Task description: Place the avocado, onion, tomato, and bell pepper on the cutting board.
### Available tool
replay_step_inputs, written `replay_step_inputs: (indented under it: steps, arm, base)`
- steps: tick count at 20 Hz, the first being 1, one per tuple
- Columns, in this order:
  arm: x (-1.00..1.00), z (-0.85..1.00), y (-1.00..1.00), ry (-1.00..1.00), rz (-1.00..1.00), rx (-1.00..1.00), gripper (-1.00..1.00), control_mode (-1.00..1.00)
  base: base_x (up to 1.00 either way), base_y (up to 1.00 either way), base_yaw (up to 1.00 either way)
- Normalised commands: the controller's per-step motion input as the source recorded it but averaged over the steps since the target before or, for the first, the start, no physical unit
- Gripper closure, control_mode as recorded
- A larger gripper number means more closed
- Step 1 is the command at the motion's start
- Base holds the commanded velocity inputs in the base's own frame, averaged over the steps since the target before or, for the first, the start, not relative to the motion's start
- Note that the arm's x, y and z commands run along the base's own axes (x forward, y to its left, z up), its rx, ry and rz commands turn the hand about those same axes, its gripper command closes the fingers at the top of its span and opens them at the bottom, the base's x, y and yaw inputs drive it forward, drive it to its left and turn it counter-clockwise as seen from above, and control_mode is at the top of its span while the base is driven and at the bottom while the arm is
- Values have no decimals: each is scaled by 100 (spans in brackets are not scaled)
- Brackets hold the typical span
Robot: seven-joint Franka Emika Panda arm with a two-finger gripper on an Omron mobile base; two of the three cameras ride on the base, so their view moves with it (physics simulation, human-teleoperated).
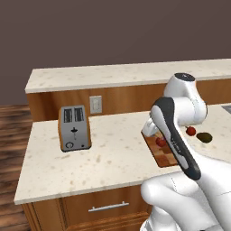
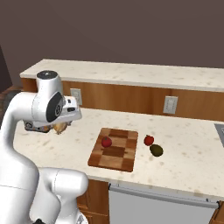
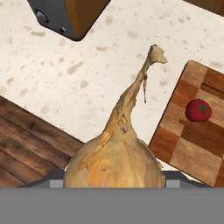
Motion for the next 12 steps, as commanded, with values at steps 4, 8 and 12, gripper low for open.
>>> replay_step_inputs:
  steps: [4, 8, 12]
  arm:
    - [-17, 26, -77, 0, -1, 0, 100, -100]
    - [0, 15, -75, 0, 0, 0, 100, -100]
    - [2, 5, -74, 0, 0, 0, 100, -100]
  base:
    - [0, 0, 0]
    - [0, 0, 0]
    - [0, 0, 0]
